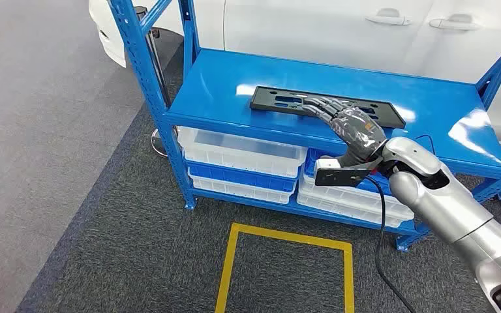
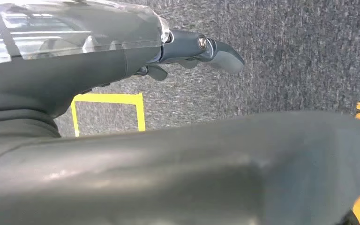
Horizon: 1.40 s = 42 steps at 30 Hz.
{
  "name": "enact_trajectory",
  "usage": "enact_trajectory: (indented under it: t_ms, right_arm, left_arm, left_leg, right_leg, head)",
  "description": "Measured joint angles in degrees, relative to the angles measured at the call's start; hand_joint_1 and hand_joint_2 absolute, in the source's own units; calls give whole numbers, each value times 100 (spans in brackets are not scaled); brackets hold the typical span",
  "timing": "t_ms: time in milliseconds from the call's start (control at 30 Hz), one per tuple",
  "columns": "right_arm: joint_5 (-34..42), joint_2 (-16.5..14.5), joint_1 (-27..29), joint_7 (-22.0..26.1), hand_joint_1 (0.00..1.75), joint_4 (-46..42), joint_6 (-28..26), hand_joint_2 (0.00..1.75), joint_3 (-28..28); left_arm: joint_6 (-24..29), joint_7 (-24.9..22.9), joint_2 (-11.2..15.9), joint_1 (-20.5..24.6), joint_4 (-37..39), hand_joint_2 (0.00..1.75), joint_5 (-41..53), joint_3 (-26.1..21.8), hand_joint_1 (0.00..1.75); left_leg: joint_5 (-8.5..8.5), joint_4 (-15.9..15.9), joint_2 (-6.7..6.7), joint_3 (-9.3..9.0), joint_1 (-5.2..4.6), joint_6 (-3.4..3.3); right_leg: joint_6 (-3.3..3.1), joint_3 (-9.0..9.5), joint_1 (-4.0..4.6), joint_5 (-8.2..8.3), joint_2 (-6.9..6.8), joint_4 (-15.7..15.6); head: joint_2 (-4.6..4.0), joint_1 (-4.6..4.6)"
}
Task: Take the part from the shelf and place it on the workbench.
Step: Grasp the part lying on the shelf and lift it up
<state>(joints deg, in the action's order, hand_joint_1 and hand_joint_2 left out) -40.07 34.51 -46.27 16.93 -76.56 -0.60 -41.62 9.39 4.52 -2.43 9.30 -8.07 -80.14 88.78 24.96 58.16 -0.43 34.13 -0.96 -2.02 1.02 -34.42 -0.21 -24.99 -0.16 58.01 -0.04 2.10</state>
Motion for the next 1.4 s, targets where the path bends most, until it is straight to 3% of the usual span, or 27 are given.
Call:
enact_trajectory:
  t_ms: [100,167,200,267,333,367,433,500,667,733,800,833,867,900,967,1033,1133,1200,1233,1333,1367,1400]
  right_arm:
    - [9,-1,-72,-12,0,31,30,175,-50]
    - [10,-8,-162,-18,0,64,61,175,-109]
    - [11,-16,-210,-20,0,85,72,175,-137]
    - [20,-44,-295,-28,0,140,100,175,-193]
    - [57,-80,-355,-44,0,199,149,175,-256]
    - [86,-95,-389,-54,0,225,170,175,-292]
    - [153,-110,-492,-63,0,268,192,175,-366]
    - [205,-112,-613,-66,0,300,202,175,-423]
    - [339,-111,-728,-85,0,349,215,175,-555]
    - [379,-108,-776,-108,0,361,209,175,-590]
    - [413,-102,-799,-125,0,378,202,175,-644]
    - [423,-94,-793,-128,0,388,196,175,-673]
    - [434,-81,-786,-128,0,398,185,175,-699]
    - [445,-61,-781,-127,0,405,171,175,-717]
    - [464,-9,-785,-119,0,410,129,175,-731]
    - [474,27,-785,-115,0,411,83,175,-740]
    - [478,52,-762,-117,0,415,34,175,-771]
    - [475,57,-755,-119,0,415,11,175,-777]
    - [471,57,-754,-121,0,415,1,175,-782]
    - [441,54,-745,-140,0,425,-12,175,-828]
    - [428,52,-743,-149,0,432,-12,131,-845]
    - [416,51,-743,-158,0,439,-10,87,-856]
  left_arm:
    - [-12,1,1,-7,-1,0,3,0,0]
    - [-21,10,4,-6,0,0,0,0,0]
    - [-21,19,6,-5,0,0,-5,0,0]
    - [-21,34,7,-13,0,0,-11,0,0]
    - [-21,45,7,-29,0,0,-13,0,0]
    - [-21,49,7,-34,0,0,-14,0,0]
    - [-19,54,8,-37,0,0,-15,0,0]
    - [-16,60,8,-36,0,0,-17,0,0]
    - [-14,75,10,-63,0,0,-21,0,0]
    - [-14,93,11,-61,0,0,-18,0,0]
    - [-16,105,10,-66,0,0,-15,0,0]
    - [-17,108,9,-70,0,0,-15,0,0]
    - [-17,109,9,-72,0,0,-14,0,0]
    - [-18,109,9,-73,0,0,-14,0,0]
    - [-18,109,6,-71,0,0,-13,0,0]
    - [-20,109,2,-69,0,0,-12,0,0]
    - [-28,106,2,-67,0,0,-12,0,0]
    - [-34,103,5,-60,0,0,-12,0,0]
    - [-34,102,7,-58,0,0,-12,0,0]
    - [-34,101,7,-67,0,0,-13,0,0]
    - [-34,101,7,-70,0,0,-13,0,0]
    - [-34,101,7,-72,0,0,-14,0,0]
  left_leg:
    - [3,-13,5,-2,6,49]
    - [116,132,8,55,5,115]
    - [256,363,8,157,15,152]
    - [621,1135,9,521,60,214]
    - [746,1657,10,796,104,253]
    - [642,1595,10,779,122,266]
    - [229,867,11,451,154,275]
    - [-11,189,8,126,154,248]
    - [-40,4,-2,49,127,65]
    - [-61,-24,4,43,130,8]
    - [-57,-23,8,47,109,-18]
    - [-53,-18,9,46,99,-24]
    - [-49,-11,8,45,90,-30]
    - [-43,-2,4,42,84,-32]
    - [-28,16,-5,35,69,-22]
    - [-13,34,-9,47,52,14]
    - [0,30,0,55,52,98]
    - [129,187,5,109,53,161]
    - [275,430,7,213,60,191]
    - [751,1557,9,744,101,254]
    - [759,1725,9,835,109,263]
    - [645,1648,9,806,116,267]
  right_leg:
    - [-32,2,-8,10,8,-11]
    - [-78,28,-46,32,-1,-54]
    - [-99,41,-66,41,-8,-73]
    - [-118,46,-66,38,-15,-76]
    - [-117,47,-66,34,-14,-71]
    - [-111,51,-70,29,-12,-66]
    - [-78,64,-82,5,-6,-48]
    - [-20,56,-70,-21,3,-15]
    - [139,21,-91,-94,7,56]
    - [170,-200,-103,-388,10,547]
    - [185,-582,-101,-735,13,1351]
    - [187,-718,-101,-797,13,1614]
    - [182,-761,-101,-753,12,1679]
    - [168,-682,-100,-600,12,1490]
    - [115,-307,-84,-204,10,689]
    - [60,-58,-48,-12,10,122]
    - [-7,-32,-31,7,22,19]
    - [-66,1,-65,28,21,-24]
    - [-90,18,-81,33,17,-42]
    - [-114,26,-72,23,14,-41]
    - [-116,28,-71,17,15,-38]
    - [-113,34,-71,9,16,-34]
  head:
    - [0,0]
    - [0,0]
    - [0,0]
    - [0,0]
    - [0,0]
    - [0,0]
    - [0,0]
    - [0,0]
    - [0,0]
    - [0,0]
    - [0,0]
    - [0,0]
    - [0,0]
    - [0,0]
    - [0,0]
    - [0,0]
    - [0,0]
    - [0,0]
    - [0,0]
    - [0,0]
    - [0,0]
    - [0,0]
